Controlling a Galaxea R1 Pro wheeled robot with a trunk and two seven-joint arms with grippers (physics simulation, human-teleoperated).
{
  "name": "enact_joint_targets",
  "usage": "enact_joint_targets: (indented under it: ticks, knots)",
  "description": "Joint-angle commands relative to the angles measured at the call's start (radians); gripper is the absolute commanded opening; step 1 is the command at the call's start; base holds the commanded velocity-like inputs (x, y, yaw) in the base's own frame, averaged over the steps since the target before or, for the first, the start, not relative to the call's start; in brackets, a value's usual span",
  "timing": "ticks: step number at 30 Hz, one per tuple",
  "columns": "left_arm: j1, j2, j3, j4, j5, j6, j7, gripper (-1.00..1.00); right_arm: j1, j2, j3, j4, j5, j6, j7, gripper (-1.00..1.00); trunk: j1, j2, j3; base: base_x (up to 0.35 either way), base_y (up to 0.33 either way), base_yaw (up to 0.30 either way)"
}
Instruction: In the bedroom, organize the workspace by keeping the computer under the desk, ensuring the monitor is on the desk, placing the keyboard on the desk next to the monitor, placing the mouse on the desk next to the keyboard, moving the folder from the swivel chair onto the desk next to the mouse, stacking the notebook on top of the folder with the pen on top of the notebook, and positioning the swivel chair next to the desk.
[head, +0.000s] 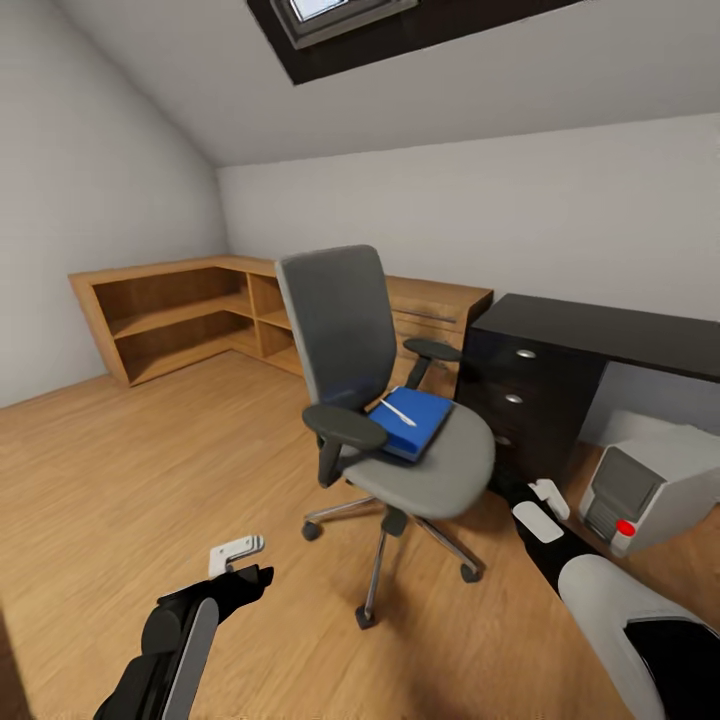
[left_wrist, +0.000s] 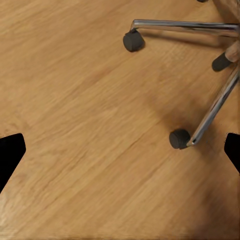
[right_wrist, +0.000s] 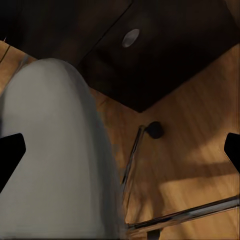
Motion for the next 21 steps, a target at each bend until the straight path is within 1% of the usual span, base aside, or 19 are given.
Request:
enact_joint_targets:
  ticks: [1,3,5,9,11,16,17,21]
  knots:
    - [-0.001,-0.001,0.001,-0.001,0.011,0.004,0.008,1.0,0.0,-0.001,0.009,-0.002,-0.007,-0.003,-0.006,1.0,0.0,0.0,-0.001,-0.159,-0.13,0.0]
    - [-0.001,-0.001,0.001,-0.001,0.01,0.004,0.008,1.0,0.0,0.001,0.01,-0.004,-0.007,-0.003,-0.007,1.0,0.0,0.0,-0.001,-0.158,-0.123,0.0]
    - [-0.001,-0.001,0.001,-0.001,0.011,0.004,0.008,1.0,0.0,0.016,0.011,-0.006,-0.006,-0.004,-0.007,1.0,0.0,0.0,-0.001,-0.156,-0.108,0.0]
    - [-0.001,0.0,0.001,-0.001,0.009,0.004,0.008,1.0,0.0,0.034,0.011,-0.009,-0.005,-0.004,-0.008,1.0,0.0,0.0,-0.001,-0.176,-0.137,0.0]
    - [-0.001,0.0,0.001,-0.001,0.009,0.004,0.008,1.0,0.0,0.035,0.011,-0.009,-0.005,-0.004,-0.008,1.0,0.0,0.0,-0.001,-0.246,-0.186,0.0]
    - [-0.001,0.0,0.001,-0.001,0.011,0.004,0.008,1.0,0.0,0.038,0.01,-0.004,-0.008,-0.002,-0.006,1.0,0.0,0.0,-0.001,-0.008,-0.004,0.0]
    - [-0.001,0.001,0.002,-0.001,0.011,0.004,0.008,1.0,0.0,0.045,0.011,-0.003,-0.009,-0.001,-0.006,1.0,0.0,0.0,-0.001,-0.001,-0.001,0.0]
    - [-0.001,0.001,0.002,-0.001,0.011,0.004,0.008,1.0,0.001,0.062,0.009,0.0,-0.01,-0.001,-0.006,1.0,0.0,0.0,-0.001,0.0,0.0,0.0]
